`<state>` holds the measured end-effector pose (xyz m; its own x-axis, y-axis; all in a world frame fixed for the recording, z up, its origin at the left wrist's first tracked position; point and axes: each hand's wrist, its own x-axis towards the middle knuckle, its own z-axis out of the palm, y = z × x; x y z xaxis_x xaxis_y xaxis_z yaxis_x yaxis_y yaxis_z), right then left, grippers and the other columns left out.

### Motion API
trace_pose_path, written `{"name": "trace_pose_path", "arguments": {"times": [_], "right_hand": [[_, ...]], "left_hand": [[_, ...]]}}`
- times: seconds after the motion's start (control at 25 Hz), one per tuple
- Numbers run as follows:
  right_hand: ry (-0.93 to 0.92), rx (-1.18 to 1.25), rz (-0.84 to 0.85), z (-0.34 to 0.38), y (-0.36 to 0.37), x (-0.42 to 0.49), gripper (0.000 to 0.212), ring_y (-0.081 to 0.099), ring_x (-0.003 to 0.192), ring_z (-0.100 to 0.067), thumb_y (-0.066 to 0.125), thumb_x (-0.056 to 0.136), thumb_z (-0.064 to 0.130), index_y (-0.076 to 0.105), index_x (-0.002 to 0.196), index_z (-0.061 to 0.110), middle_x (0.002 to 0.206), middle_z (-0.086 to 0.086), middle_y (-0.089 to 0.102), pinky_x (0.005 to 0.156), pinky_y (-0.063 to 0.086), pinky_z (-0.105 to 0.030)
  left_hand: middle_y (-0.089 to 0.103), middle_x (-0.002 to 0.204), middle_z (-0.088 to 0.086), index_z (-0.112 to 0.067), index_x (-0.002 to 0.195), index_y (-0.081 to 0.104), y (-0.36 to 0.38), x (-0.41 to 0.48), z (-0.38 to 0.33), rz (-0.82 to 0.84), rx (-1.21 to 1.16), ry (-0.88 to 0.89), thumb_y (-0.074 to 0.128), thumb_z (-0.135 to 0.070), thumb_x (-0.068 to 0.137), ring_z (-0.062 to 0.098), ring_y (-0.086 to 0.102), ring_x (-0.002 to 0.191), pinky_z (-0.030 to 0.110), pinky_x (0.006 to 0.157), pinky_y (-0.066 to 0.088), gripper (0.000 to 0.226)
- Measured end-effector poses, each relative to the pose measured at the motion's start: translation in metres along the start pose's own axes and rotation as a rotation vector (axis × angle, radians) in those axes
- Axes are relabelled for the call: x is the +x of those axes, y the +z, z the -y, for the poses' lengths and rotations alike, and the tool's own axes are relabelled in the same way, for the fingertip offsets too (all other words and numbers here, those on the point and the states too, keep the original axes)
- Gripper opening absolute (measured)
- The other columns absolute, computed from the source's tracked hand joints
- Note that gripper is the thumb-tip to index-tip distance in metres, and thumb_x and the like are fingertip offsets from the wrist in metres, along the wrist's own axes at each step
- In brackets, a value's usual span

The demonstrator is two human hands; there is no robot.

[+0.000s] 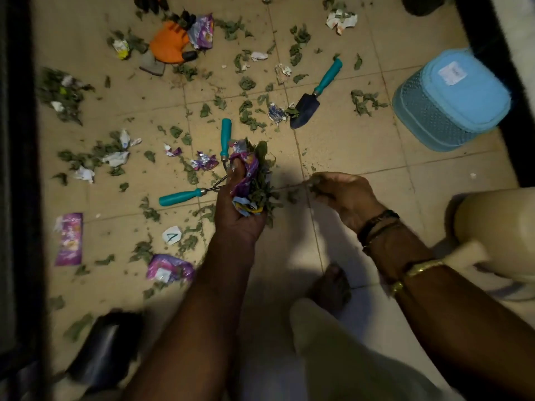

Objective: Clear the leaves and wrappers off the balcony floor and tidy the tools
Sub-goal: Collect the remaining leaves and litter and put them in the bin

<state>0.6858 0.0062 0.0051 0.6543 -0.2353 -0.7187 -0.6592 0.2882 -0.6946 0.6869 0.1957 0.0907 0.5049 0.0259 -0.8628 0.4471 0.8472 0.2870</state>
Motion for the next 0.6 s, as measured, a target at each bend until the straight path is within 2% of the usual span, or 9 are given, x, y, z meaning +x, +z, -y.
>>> {"name": "trace_pose_path", "arguments": {"times": [0.08,0.16,0.2,0.24,0.36,0.4,0.48,0.56,0.6], "right_hand": [[0.075,0.103,0.014,0.042,-0.003,-0.068,0.018,0.07,0.09,-0.028,0.065,0.09,-0.008,0.073,0.106,-0.004,0.098,-0.017,0.074,0.091,0.059,-0.034],[0.106,0.189,0.05,0.104,0.001,-0.163,0.014,0.071,0.089,-0.025,0.063,0.092,-0.007,0.074,0.097,0.001,0.092,-0.011,0.076,0.092,0.059,-0.033],[0.113,0.239,0.063,0.132,0.003,-0.211,0.015,0.072,0.087,-0.023,0.061,0.094,-0.007,0.073,0.097,0.001,0.09,-0.01,0.077,0.088,0.061,-0.031],[0.116,0.28,0.078,0.16,0.006,-0.261,0.016,0.073,0.085,-0.022,0.059,0.095,-0.007,0.072,0.097,0.001,0.089,-0.009,0.077,0.082,0.062,-0.028],[0.134,0.373,0.129,0.229,0.019,-0.399,0.017,0.076,0.081,-0.023,0.055,0.096,-0.009,0.07,0.1,-0.001,0.09,-0.013,0.077,0.07,0.061,-0.025],[0.145,0.395,0.145,0.245,0.022,-0.434,0.018,0.076,0.08,-0.023,0.055,0.095,-0.01,0.069,0.102,-0.002,0.091,-0.014,0.076,0.069,0.062,-0.025],[0.162,0.42,0.191,0.268,0.025,-0.495,0.02,0.076,0.08,-0.023,0.055,0.096,-0.01,0.067,0.11,-0.003,0.097,-0.016,0.074,0.068,0.062,-0.025],[0.168,0.413,0.235,0.278,0.024,-0.543,0.026,0.074,0.086,-0.025,0.055,0.095,-0.011,0.063,0.119,-0.004,0.104,-0.018,0.071,0.067,0.062,-0.026],[0.17,0.395,0.257,0.28,0.022,-0.561,0.026,0.072,0.089,-0.026,0.056,0.095,-0.011,0.062,0.118,-0.004,0.105,-0.018,0.07,0.066,0.062,-0.026]], "left_hand": [[0.057,0.138,0.007,-0.01,0.115,0.061,0.007,-0.046,-0.011,0.005,0.01,-0.022,0.053,-0.025,0.097,0.011,0.058,0.111,0.032,0.073,0.053,0.024],[0.065,0.122,0.008,-0.007,0.133,0.056,0.026,-0.128,-0.038,0.161,-0.042,0.007,0.076,-0.026,0.08,0.016,0.07,0.099,0.033,0.073,0.059,0.059],[0.068,0.119,0.008,-0.005,0.136,0.055,0.029,-0.172,-0.049,0.264,-0.053,-0.005,0.088,-0.027,0.068,0.018,0.072,0.099,0.031,0.077,0.06,0.079],[0.069,0.12,0.008,-0.006,0.137,0.056,0.033,-0.216,-0.059,0.289,-0.047,-0.011,0.092,-0.027,0.063,0.019,0.071,0.102,0.03,0.083,0.059,0.085],[0.069,0.123,0.01,-0.008,0.124,0.069,0.051,-0.35,-0.089,0.333,-0.125,0.043,0.067,-0.022,0.085,0.02,0.068,0.107,0.031,0.096,0.056,0.041],[0.068,0.123,0.01,-0.008,0.124,0.069,0.052,-0.385,-0.092,0.299,-0.138,0.055,0.059,-0.021,0.091,0.02,0.067,0.11,0.031,0.099,0.054,0.037],[0.062,0.132,0.013,-0.005,0.138,0.057,0.05,-0.445,-0.097,0.228,-0.183,0.083,0.053,-0.021,0.099,0.026,0.059,0.124,0.036,0.105,0.048,0.042],[0.054,0.145,0.014,-0.005,0.145,0.049,0.039,-0.492,-0.095,0.309,-0.301,0.073,0.054,-0.019,0.102,0.028,0.049,0.137,0.036,0.112,0.043,0.046],[0.053,0.147,0.012,-0.005,0.145,0.049,0.032,-0.51,-0.091,0.31,-0.318,0.113,0.057,-0.014,0.1,0.026,0.05,0.136,0.031,0.111,0.044,0.047]]}}
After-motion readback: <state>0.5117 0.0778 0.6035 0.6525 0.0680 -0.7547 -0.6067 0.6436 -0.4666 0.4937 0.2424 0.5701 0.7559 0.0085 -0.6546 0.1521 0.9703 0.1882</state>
